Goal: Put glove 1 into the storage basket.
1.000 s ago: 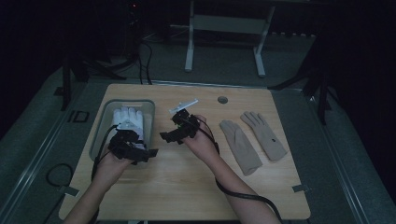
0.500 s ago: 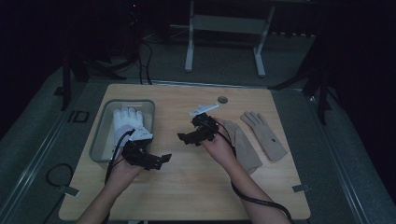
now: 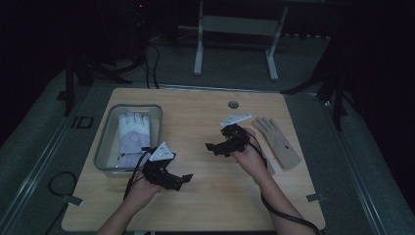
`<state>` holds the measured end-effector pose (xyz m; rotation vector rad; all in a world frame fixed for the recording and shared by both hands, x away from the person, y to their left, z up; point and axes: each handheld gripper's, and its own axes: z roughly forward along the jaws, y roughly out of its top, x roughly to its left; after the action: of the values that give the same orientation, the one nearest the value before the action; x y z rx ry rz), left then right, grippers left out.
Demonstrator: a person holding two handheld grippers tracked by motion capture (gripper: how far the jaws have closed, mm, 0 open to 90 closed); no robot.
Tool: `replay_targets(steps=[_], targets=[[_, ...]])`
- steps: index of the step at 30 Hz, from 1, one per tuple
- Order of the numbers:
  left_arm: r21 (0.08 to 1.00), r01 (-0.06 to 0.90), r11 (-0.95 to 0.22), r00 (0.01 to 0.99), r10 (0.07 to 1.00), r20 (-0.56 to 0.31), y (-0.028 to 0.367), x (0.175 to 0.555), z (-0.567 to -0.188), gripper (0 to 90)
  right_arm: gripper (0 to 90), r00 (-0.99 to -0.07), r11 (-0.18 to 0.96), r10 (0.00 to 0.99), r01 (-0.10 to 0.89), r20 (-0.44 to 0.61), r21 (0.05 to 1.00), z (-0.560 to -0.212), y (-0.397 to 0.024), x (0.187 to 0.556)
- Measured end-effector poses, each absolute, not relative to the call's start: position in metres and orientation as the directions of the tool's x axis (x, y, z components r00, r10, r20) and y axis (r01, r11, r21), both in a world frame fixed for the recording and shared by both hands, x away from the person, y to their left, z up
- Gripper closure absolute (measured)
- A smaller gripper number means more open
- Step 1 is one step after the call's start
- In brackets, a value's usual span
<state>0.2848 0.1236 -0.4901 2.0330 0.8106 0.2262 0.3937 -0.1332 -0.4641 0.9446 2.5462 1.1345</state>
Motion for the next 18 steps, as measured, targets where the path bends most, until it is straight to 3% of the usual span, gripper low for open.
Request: replay_targets(steps=[7, 15, 17, 18], targets=[[0.814, 0.413, -0.408, 0.796, 0.596, -0.105, 0.111, 0.276, -0.504, 2.3, 13.3, -0.733, 0.444, 0.669, 0.528, 0.123, 0.724, -0.468, -0.17, 0.398], [0.807, 0.43, -0.405, 0.804, 0.579, -0.137, 0.102, 0.272, -0.525, 2.3, 11.2, -0.678, 0.413, 0.729, 0.551, 0.099, 0.725, -0.475, -0.207, 0.403], [0.81, 0.429, -0.4, 0.804, 0.578, -0.141, 0.102, 0.271, -0.529, 2.3, 13.1, -0.673, 0.426, 0.735, 0.55, 0.08, 0.719, -0.479, -0.212, 0.403], [0.81, 0.43, -0.4, 0.804, 0.577, -0.142, 0.101, 0.271, -0.53, 2.3, 18.8, -0.669, 0.435, 0.741, 0.545, 0.059, 0.717, -0.483, -0.221, 0.403]])
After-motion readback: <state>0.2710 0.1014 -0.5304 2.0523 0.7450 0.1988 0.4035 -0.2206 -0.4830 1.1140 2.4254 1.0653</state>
